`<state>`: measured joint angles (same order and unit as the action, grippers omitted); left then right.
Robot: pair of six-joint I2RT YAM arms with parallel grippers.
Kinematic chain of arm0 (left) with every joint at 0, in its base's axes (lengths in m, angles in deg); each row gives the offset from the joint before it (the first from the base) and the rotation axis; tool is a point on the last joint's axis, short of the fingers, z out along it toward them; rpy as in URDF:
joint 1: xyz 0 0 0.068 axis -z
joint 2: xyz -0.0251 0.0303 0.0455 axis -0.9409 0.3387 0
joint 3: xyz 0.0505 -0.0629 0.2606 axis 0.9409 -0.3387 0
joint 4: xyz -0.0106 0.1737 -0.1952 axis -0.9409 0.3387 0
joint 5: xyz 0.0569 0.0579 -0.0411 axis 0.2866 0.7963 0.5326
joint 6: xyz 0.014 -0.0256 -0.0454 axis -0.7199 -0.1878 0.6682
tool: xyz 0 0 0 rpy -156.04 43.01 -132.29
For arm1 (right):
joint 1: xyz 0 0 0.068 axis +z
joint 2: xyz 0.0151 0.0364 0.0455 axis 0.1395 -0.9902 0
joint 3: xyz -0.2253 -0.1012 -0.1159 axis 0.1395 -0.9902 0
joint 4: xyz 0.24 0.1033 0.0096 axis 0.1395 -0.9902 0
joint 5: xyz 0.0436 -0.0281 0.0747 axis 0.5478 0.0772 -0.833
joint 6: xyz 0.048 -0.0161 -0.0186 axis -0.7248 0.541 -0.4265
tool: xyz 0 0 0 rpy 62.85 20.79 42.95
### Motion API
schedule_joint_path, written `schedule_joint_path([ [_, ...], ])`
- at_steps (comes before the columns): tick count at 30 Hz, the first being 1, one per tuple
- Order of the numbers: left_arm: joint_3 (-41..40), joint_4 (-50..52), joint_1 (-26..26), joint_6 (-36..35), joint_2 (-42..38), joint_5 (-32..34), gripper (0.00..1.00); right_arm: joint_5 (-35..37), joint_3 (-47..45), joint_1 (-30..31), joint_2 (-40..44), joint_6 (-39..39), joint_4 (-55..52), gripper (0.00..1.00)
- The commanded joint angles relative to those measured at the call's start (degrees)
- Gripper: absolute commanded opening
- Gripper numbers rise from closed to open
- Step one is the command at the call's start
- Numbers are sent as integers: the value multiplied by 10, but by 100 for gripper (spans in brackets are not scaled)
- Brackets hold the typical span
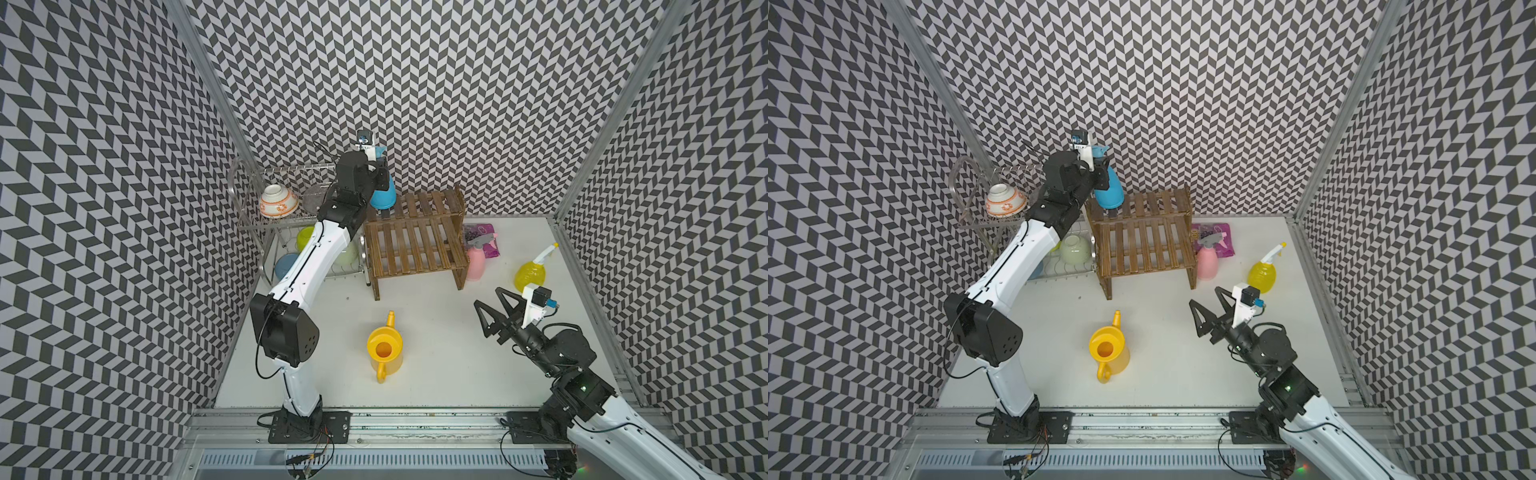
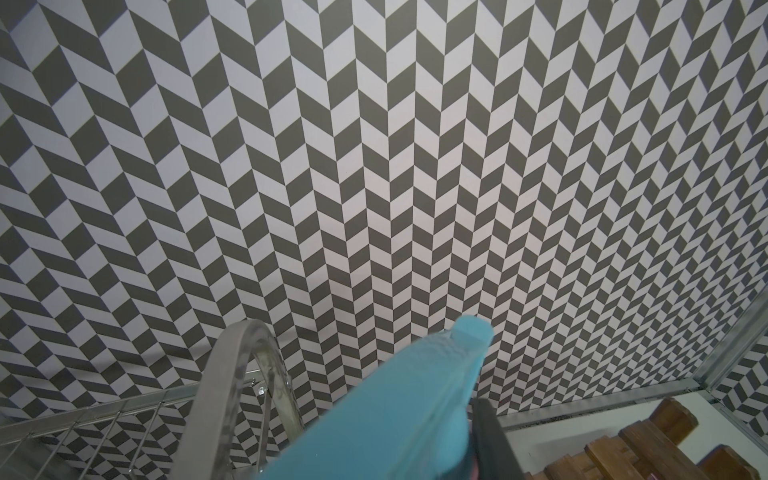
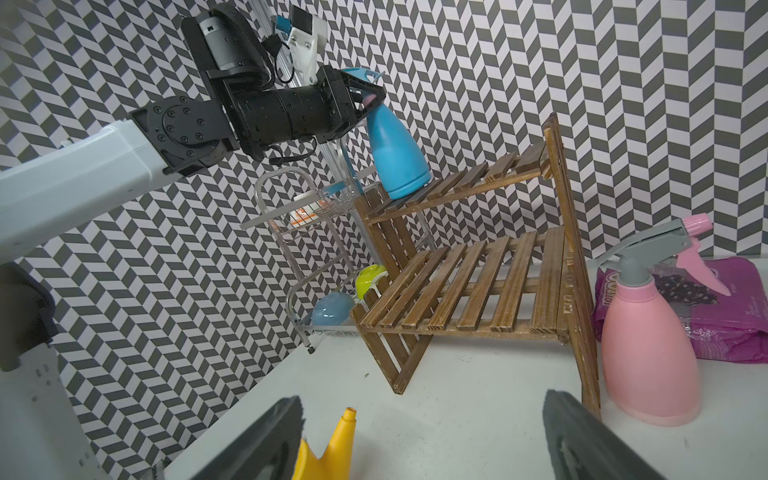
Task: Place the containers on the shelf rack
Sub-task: 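Place the container on the shelf.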
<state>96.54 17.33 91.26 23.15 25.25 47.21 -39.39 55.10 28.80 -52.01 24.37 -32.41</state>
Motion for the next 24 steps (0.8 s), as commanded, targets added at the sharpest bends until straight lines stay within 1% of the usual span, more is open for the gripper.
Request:
schedule_joint_path([
  [1, 24, 27, 6, -11, 3, 7, 7, -4, -3, -3, -2, 2, 30, 93],
  [4, 25, 35, 6, -15, 5, 17, 7, -4, -3, -3, -2, 2, 31, 93],
  [9, 32, 49, 12, -15, 8, 14, 8, -4, -2, -3, -2, 2, 31, 93],
  [10, 34, 50, 13, -17, 7, 16, 9, -5, -3, -3, -2, 2, 32, 93],
  [17, 37, 58, 14, -18, 15, 25, 23, -6, -4, -4, -2, 2, 31, 93],
  [21, 35, 59, 14, -13, 15, 23, 37, -6, -3, -3, -1, 2, 31, 93],
  [24, 35, 59, 13, -11, 12, 23, 45, -6, -3, -3, 0, 1, 31, 93],
])
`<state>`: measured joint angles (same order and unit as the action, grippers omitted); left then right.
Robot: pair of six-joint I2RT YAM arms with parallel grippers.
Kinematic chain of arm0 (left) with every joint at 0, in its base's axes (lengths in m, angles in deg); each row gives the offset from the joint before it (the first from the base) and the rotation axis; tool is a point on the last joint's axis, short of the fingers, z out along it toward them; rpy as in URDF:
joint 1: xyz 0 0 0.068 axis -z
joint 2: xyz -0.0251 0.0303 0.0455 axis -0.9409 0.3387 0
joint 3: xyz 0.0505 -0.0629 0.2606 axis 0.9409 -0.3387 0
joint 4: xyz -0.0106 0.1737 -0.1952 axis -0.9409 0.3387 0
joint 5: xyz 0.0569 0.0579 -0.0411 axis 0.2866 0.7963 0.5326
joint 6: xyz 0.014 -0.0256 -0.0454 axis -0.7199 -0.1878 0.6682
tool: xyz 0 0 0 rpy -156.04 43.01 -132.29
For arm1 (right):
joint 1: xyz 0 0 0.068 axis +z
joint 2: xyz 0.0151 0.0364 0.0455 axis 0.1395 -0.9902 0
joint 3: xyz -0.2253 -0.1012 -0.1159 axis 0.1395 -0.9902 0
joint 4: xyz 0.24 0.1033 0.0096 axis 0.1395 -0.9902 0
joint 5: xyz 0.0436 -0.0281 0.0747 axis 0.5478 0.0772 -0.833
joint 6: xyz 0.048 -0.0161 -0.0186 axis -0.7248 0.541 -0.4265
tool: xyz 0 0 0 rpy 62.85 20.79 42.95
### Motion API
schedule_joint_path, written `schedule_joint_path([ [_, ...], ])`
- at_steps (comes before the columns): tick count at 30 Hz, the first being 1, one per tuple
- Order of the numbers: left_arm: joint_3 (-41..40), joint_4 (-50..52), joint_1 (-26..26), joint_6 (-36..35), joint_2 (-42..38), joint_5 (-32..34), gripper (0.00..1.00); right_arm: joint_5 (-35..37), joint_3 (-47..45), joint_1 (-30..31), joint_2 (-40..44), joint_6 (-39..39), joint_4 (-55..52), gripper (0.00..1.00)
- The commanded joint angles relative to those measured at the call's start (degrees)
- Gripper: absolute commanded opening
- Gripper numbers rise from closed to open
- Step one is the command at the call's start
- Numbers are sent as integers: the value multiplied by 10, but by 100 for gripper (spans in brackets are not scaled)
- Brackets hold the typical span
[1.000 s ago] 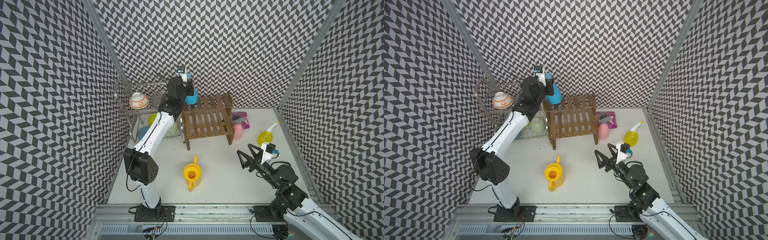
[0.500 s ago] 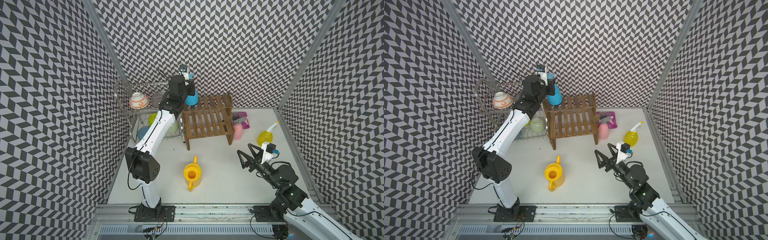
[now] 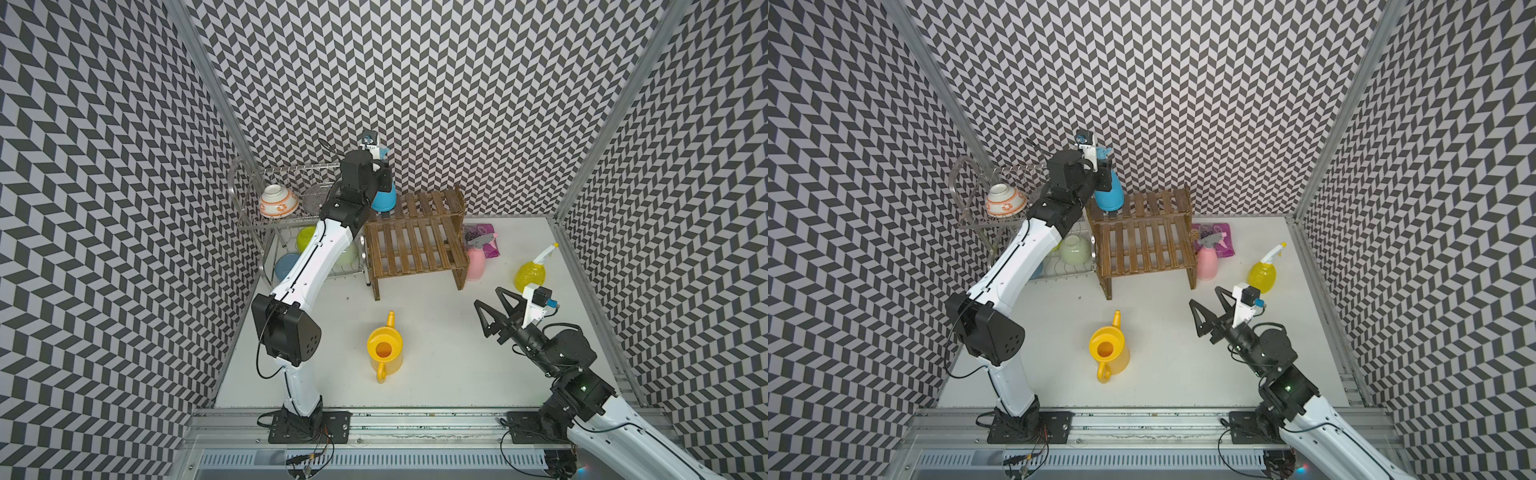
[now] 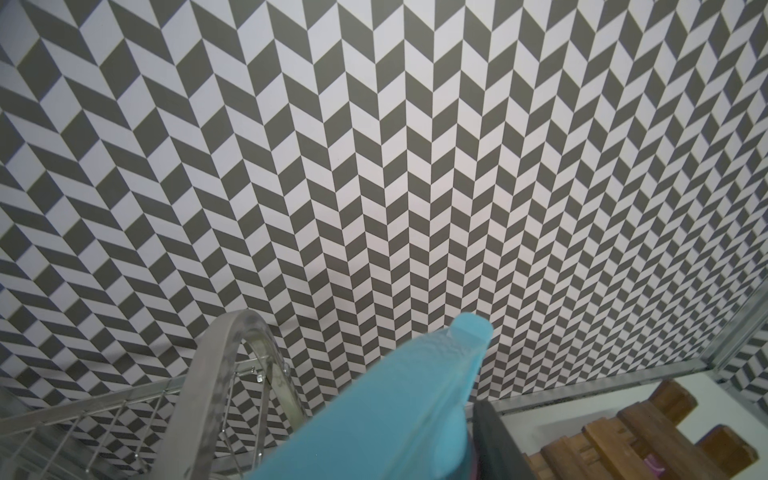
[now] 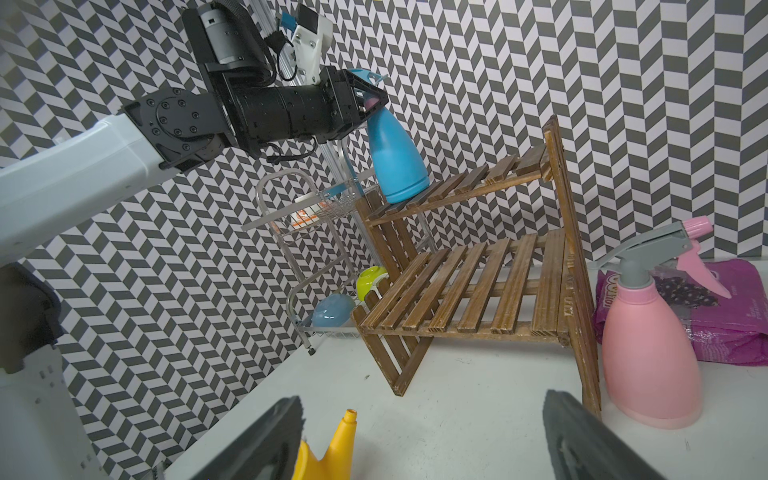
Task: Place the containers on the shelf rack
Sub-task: 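Place the container on the shelf.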
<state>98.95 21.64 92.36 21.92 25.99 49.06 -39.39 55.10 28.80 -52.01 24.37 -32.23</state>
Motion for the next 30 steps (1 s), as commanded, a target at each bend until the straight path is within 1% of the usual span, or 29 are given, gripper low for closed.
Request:
schedule_joint_path([
  [1, 9, 15, 3, 1, 2, 5, 47, -6, -3, -3, 0, 2, 29, 93],
  [5, 3, 10, 3, 5, -10, 2, 54, -6, -4, -3, 0, 2, 29, 93],
  [10, -6, 7, 3, 9, -26, 2, 63, -6, -4, -4, 3, 3, 29, 93],
  [12, -11, 6, 5, 11, -36, 3, 69, -6, -4, -3, 4, 3, 29, 93],
  [17, -38, -10, 16, 13, -82, 6, 83, -6, -6, -3, 11, 4, 29, 93],
  [19, -54, -20, 21, 14, -109, 1, 86, -6, -7, -3, 13, 4, 30, 93],
  [22, -94, -45, 23, 28, -154, -30, 87, -6, -7, -4, 14, 4, 30, 93],
  [25, -158, -79, 22, 51, -218, -65, 87, -8, -8, -3, 15, 4, 32, 93],
  [27, -221, -114, 22, 74, -269, -93, 88, -10, -8, -3, 17, 5, 33, 93],
  [30, -329, -181, 22, 112, -350, -152, 87, -21, -12, -4, 21, 5, 41, 93],
])
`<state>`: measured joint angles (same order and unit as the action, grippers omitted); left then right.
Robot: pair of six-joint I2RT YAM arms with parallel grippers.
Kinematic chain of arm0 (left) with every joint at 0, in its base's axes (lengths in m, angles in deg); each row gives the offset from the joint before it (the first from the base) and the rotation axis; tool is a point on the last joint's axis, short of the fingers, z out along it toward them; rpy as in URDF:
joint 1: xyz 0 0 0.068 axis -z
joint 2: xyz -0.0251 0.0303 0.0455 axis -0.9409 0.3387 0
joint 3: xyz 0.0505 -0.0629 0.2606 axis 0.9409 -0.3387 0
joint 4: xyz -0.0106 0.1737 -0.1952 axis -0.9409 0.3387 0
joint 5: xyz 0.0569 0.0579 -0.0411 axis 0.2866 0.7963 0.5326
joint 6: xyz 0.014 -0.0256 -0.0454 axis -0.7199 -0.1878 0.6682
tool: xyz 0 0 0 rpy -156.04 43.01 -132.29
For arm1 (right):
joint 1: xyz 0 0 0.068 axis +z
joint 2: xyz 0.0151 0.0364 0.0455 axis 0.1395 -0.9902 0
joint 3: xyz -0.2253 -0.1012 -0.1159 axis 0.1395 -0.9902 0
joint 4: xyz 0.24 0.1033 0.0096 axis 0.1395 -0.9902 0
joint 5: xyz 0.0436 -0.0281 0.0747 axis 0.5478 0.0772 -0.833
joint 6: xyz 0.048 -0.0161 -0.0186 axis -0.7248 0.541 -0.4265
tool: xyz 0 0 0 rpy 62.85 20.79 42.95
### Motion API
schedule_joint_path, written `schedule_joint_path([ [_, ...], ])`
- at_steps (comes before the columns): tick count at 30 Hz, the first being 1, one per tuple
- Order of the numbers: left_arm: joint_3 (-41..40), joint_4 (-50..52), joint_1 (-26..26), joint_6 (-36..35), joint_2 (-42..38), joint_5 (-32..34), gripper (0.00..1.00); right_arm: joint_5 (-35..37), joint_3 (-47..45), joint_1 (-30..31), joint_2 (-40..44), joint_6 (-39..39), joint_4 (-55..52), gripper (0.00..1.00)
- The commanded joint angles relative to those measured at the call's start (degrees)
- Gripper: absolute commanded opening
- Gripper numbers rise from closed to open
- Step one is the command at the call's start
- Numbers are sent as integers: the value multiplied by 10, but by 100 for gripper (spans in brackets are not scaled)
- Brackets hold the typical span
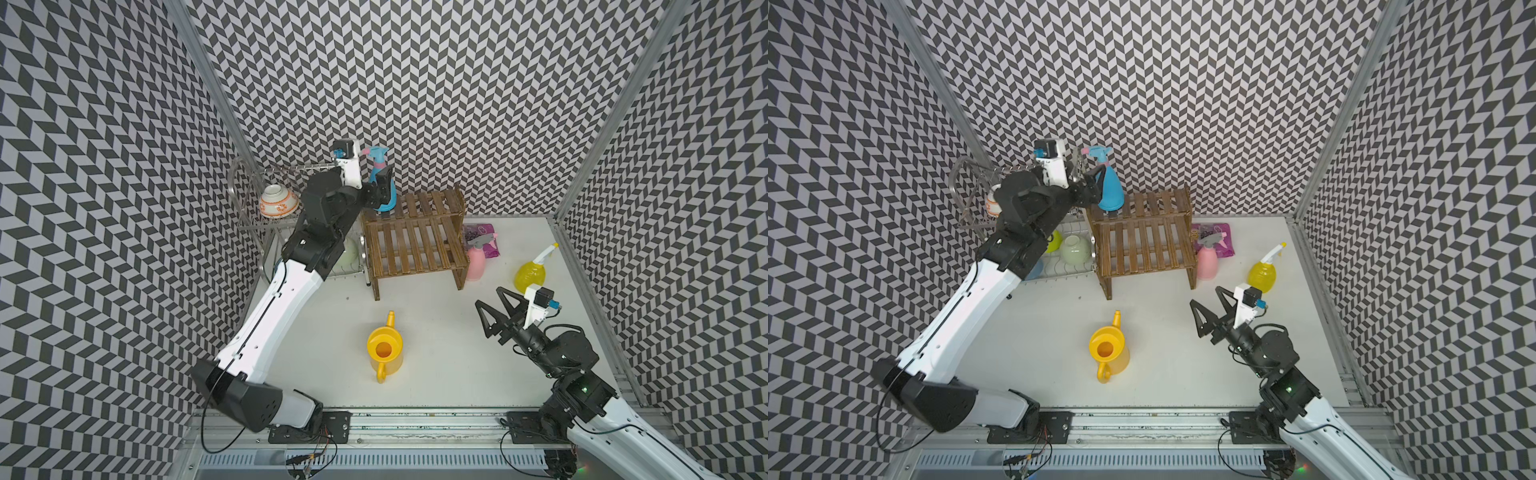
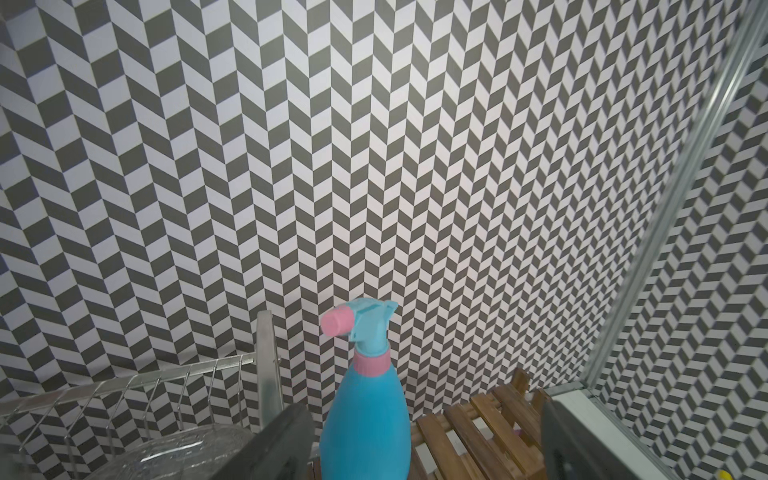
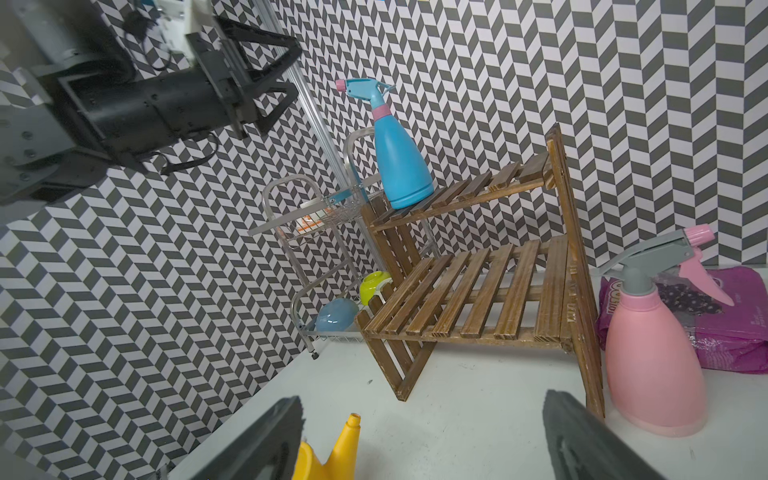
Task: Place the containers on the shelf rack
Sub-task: 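Place the container on the shelf, then pick up a container from the center of the board.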
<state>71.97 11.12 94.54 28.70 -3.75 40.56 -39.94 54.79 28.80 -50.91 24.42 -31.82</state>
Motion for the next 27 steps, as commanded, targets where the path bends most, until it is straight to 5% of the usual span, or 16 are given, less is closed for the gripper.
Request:
schedule_joint_path([
  [1, -102, -98, 0, 63, -79, -87, 87, -23, -10, -3, 13, 5, 41, 93],
  [10, -518, -372, 10, 260, -310, -190, 86, -175, -33, -3, -16, -5, 140, 95],
  [19, -683, -305, 40, 268, -423, -155, 85, -392, -5, 3, -161, -11, 218, 94],
  [22, -735, -284, 41, 263, -487, -106, 86, -391, 8, 30, -205, 4, 200, 93],
  [27, -798, -242, 40, 275, -584, -11, 94, -208, 54, 159, -248, 39, 70, 91],
])
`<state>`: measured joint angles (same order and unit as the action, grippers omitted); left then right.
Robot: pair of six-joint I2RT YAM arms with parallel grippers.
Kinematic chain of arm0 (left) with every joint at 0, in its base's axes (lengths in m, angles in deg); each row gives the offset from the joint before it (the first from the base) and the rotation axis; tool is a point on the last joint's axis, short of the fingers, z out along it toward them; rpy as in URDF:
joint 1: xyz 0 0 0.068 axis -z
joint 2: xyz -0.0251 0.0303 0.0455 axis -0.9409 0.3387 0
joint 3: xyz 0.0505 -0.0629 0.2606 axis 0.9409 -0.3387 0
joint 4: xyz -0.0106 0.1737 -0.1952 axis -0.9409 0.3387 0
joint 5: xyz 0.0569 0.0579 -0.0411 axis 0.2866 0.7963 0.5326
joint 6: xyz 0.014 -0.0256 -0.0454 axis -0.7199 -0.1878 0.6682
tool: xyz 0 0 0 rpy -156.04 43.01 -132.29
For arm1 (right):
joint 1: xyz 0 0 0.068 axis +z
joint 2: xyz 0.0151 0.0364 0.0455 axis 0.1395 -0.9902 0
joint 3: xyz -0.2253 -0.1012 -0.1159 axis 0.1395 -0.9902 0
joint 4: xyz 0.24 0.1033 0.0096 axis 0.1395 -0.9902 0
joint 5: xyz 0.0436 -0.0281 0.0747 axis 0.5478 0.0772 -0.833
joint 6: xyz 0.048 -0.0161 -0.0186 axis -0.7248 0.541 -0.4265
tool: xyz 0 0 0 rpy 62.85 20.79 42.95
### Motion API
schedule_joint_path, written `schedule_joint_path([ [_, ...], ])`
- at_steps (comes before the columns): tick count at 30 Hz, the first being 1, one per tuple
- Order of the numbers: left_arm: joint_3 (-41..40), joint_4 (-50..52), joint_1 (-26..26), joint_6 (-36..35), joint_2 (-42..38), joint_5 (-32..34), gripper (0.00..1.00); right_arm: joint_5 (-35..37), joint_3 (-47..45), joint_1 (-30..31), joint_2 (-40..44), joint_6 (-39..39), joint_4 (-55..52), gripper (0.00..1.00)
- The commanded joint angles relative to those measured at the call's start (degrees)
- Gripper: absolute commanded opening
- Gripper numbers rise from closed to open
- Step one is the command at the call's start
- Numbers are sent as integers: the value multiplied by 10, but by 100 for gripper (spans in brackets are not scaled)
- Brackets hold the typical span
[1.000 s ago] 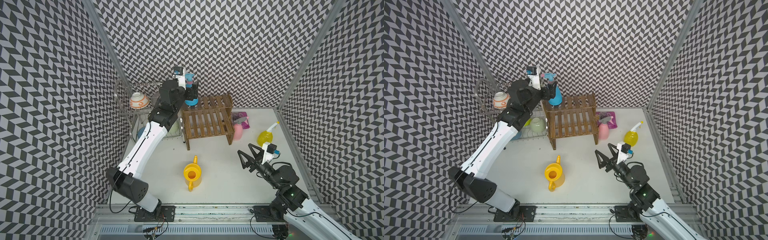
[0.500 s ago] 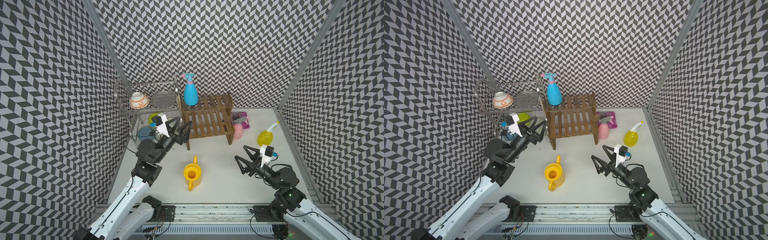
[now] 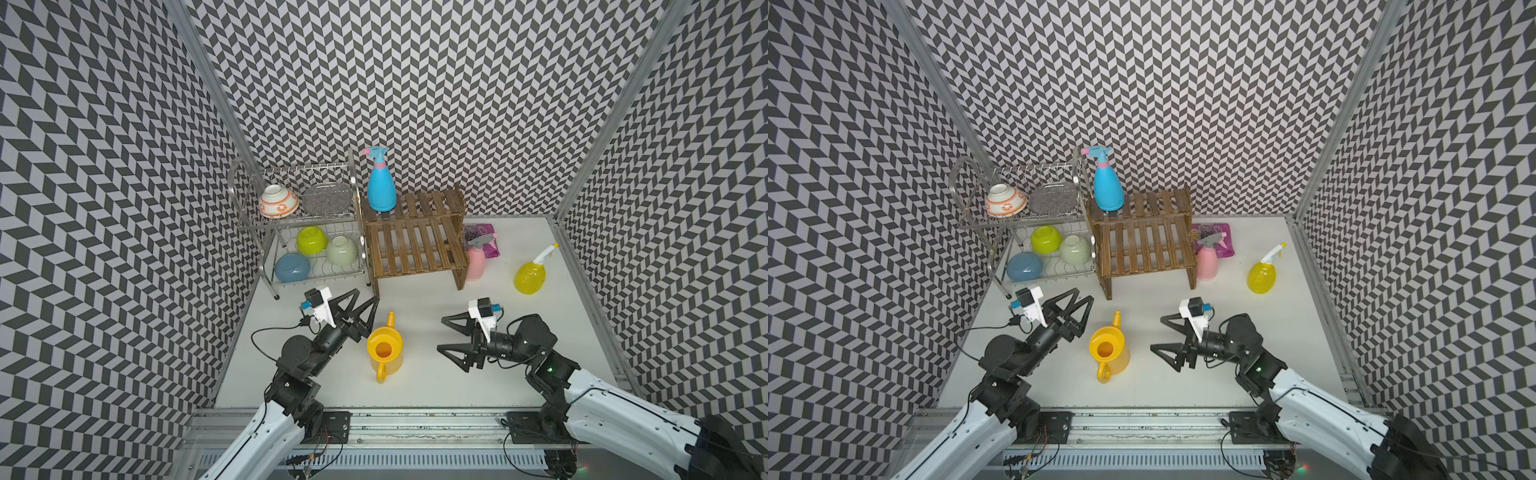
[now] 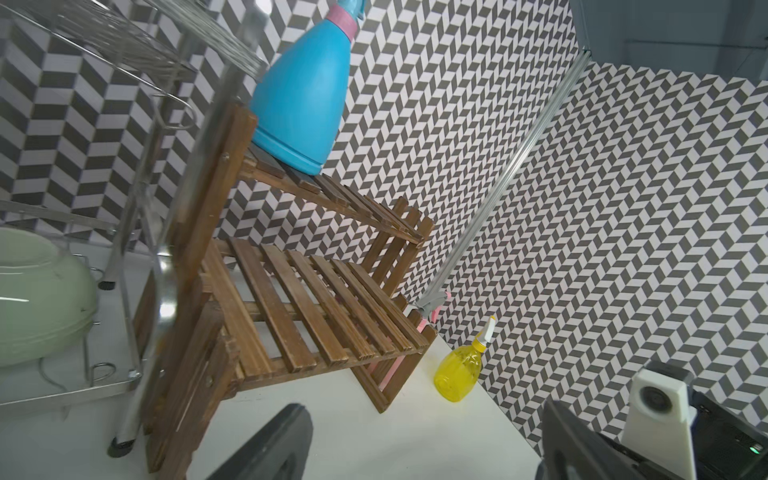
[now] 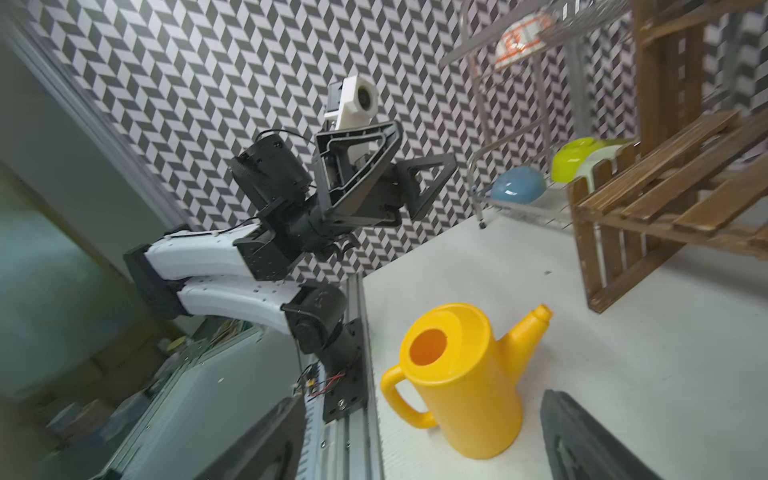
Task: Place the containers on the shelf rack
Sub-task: 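Pick up a container from the center of the board.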
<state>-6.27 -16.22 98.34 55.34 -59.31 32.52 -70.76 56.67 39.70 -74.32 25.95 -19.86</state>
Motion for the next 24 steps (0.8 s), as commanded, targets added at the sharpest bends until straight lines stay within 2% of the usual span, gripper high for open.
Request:
schedule_joint_path([
  [1, -21, 39, 2, 12, -36, 84, 95, 141, 41, 78, -21, 19, -67, 91],
  [10, -30, 72, 2, 44, -40, 136, 97, 373, 79, 293, -113, -84, -129, 91],
  [16, -22, 114, 2, 83, -45, 196, 97, 491, 138, 362, -221, -185, -157, 93],
  [24, -21, 166, 3, 121, -77, 266, 97, 629, 275, 417, -371, -314, -285, 96],
])
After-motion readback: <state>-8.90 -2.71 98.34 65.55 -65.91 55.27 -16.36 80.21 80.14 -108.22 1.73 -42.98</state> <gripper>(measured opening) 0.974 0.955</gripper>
